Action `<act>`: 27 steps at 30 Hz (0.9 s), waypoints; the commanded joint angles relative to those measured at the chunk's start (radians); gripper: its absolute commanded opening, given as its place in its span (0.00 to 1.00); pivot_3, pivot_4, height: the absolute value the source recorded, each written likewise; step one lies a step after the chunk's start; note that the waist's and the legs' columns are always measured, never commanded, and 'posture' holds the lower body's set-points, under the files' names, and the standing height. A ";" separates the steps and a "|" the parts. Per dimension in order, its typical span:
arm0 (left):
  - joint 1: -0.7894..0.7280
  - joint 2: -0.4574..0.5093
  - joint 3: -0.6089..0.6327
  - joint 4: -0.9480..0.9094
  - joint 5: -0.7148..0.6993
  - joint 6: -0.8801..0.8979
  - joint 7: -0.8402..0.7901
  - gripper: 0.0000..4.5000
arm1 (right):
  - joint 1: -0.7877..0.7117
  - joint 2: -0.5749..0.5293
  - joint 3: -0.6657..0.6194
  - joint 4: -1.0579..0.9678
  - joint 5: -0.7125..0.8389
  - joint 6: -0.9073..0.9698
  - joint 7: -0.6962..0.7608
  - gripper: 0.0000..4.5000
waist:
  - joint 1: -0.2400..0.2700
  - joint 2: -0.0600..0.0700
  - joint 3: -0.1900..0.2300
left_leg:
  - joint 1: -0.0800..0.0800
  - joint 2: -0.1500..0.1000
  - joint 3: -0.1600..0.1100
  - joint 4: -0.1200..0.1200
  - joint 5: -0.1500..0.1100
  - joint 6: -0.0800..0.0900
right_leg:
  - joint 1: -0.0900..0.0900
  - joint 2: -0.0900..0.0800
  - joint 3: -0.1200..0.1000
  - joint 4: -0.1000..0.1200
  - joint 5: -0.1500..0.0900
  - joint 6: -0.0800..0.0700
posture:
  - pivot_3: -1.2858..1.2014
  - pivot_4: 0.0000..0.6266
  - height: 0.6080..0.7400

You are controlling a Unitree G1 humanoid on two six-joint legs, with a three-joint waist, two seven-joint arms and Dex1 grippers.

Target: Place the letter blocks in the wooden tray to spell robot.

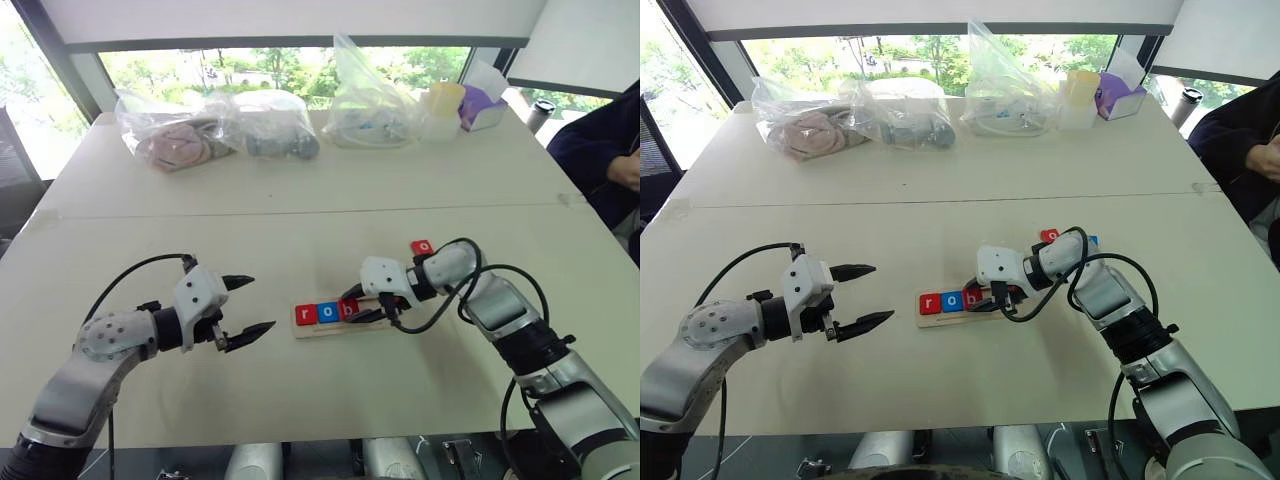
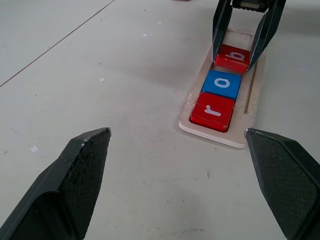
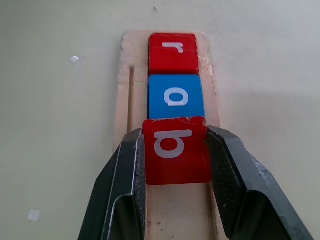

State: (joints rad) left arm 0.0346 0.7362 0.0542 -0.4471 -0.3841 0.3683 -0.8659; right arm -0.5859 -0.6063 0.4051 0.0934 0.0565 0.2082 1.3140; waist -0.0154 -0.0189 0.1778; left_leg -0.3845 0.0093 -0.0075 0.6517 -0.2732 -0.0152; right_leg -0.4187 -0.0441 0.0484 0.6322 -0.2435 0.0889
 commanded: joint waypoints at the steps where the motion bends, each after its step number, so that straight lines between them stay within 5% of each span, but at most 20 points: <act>1: -0.008 -0.001 0.019 -0.029 -0.014 0.001 0.006 1.00 | -0.023 0.007 -0.008 -0.005 -0.001 -0.015 0.002 0.26 | 0.000 0.000 0.000 | 0.000 0.000 0.000 0.000 0.000 0.000 | 0.000 0.000 0.000 0.000 0.000 0.000 | 0.52 0.24 1.00; 5: -0.011 -0.003 0.015 -0.023 -0.011 -0.003 0.007 1.00 | -0.022 0.007 -0.010 -0.004 0.000 -0.013 0.002 0.26 | 0.000 0.000 0.000 | 0.000 0.000 0.000 0.000 0.000 0.000 | 0.000 0.000 0.000 0.000 0.000 0.000 | 0.52 0.24 1.00; 11: -0.015 -0.009 0.011 -0.019 -0.008 -0.005 0.009 1.00 | -0.021 0.008 -0.014 -0.020 0.012 0.008 0.006 0.95 | 0.000 0.000 0.000 | 0.000 0.000 0.000 0.000 0.000 0.000 | 0.000 0.000 0.000 0.000 0.000 0.000 | 0.52 0.24 1.00; 12: -0.015 -0.009 0.011 -0.018 -0.008 -0.005 0.009 1.00 | -0.021 0.010 -0.016 -0.027 0.018 0.017 0.008 0.99 | 0.000 0.000 0.000 | 0.000 0.000 0.000 0.000 0.000 0.000 | 0.000 0.000 0.000 0.000 0.000 0.000 | 0.52 0.24 1.00; 19: -0.014 -0.014 0.010 -0.023 -0.007 -0.001 0.013 1.00 | -0.074 0.028 -0.126 -0.041 0.090 0.145 -0.068 0.99 | -0.001 0.000 0.000 | 0.000 0.000 0.000 0.000 0.000 0.000 | 0.000 0.000 0.000 0.000 0.000 0.000 | 0.52 0.24 1.00; 27: -0.009 -0.021 0.004 -0.020 -0.003 -0.010 0.020 1.00 | -0.086 0.012 -0.314 0.056 -0.023 0.277 -0.497 0.99 | 0.003 0.000 0.000 | -0.002 -0.001 0.000 0.000 0.000 0.000 | -0.001 -0.001 0.000 0.000 0.000 0.000 | 0.52 0.24 1.00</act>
State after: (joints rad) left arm 0.0294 0.7164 0.0532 -0.4469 -0.3832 0.3670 -0.8465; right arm -0.6711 -0.5879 0.1243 0.1626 0.0578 0.4691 0.8869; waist -0.0126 -0.0190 0.1778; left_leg -0.3873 0.0083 -0.0072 0.6517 -0.2731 -0.0154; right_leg -0.4209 -0.0456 0.0486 0.6321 -0.2435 0.0885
